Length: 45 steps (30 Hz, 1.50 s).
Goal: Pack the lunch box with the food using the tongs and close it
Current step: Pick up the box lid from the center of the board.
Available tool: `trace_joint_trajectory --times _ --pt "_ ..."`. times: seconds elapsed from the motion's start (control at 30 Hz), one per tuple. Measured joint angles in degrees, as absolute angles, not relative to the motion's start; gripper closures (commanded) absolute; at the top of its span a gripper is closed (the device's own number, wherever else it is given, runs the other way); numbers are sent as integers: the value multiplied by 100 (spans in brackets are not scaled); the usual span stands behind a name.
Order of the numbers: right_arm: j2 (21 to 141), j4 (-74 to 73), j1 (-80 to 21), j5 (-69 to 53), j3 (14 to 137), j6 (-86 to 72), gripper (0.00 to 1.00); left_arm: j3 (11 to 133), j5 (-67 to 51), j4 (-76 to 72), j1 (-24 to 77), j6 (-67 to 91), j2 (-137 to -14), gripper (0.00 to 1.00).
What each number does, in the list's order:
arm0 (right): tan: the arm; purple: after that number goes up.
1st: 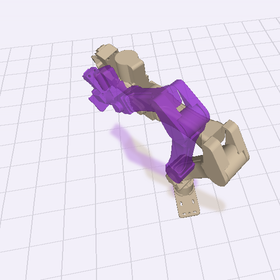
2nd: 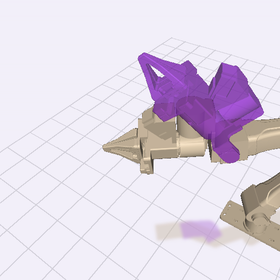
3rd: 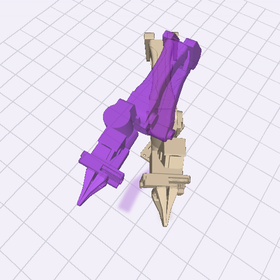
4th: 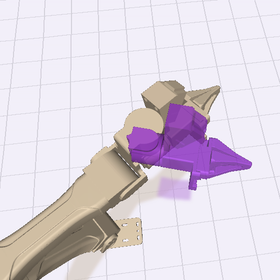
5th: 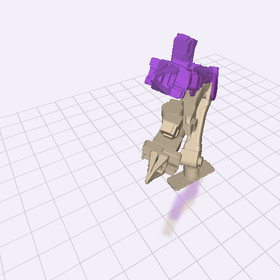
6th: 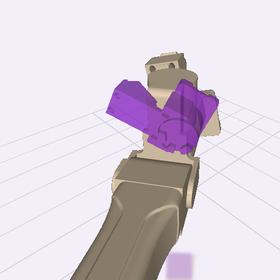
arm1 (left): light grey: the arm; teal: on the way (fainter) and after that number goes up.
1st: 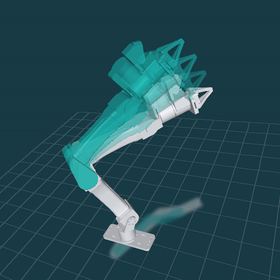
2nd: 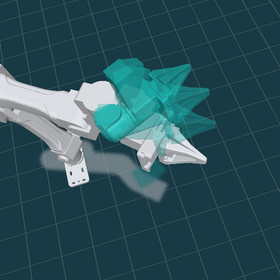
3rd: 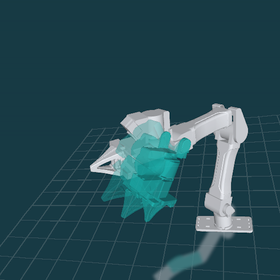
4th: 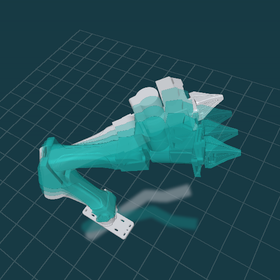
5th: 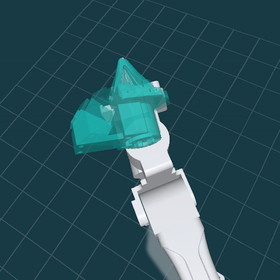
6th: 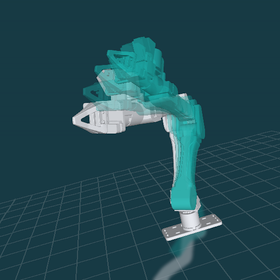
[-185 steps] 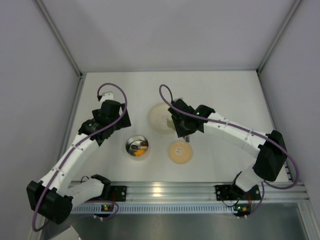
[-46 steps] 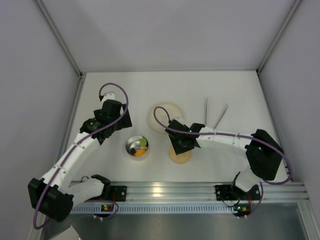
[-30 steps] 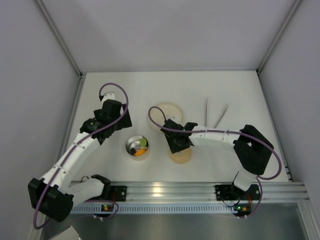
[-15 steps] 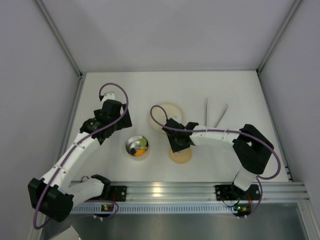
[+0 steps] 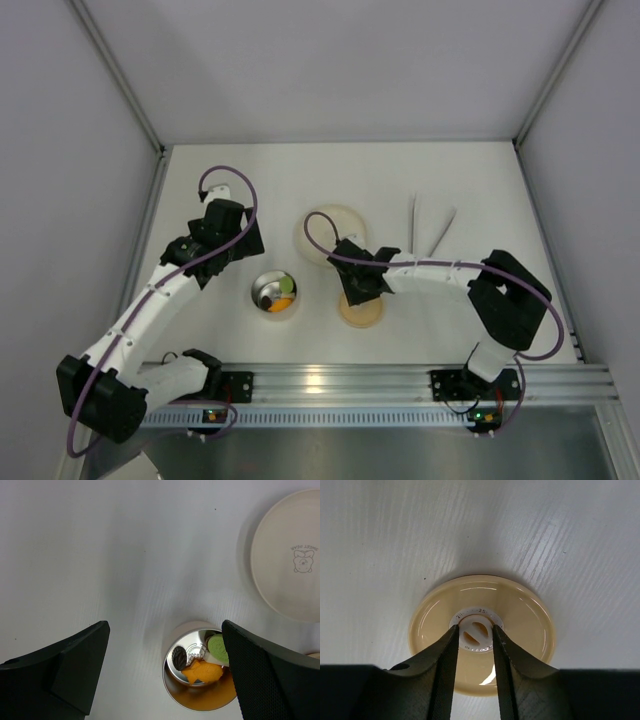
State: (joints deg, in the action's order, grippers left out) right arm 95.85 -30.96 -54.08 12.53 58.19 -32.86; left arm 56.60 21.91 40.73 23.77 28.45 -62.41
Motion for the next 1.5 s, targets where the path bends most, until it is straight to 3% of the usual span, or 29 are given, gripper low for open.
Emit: trace_joint_trajectory --times 0.67,1.5 --pt "9564 -2985 -5371 1177 5704 -3321 100 5660 2193 4073 2377 2845 -6241 1" --pt "9297 -3273 -5343 1271 5859 -3301 100 5660 2202 4073 2377 2864 -6241 1"
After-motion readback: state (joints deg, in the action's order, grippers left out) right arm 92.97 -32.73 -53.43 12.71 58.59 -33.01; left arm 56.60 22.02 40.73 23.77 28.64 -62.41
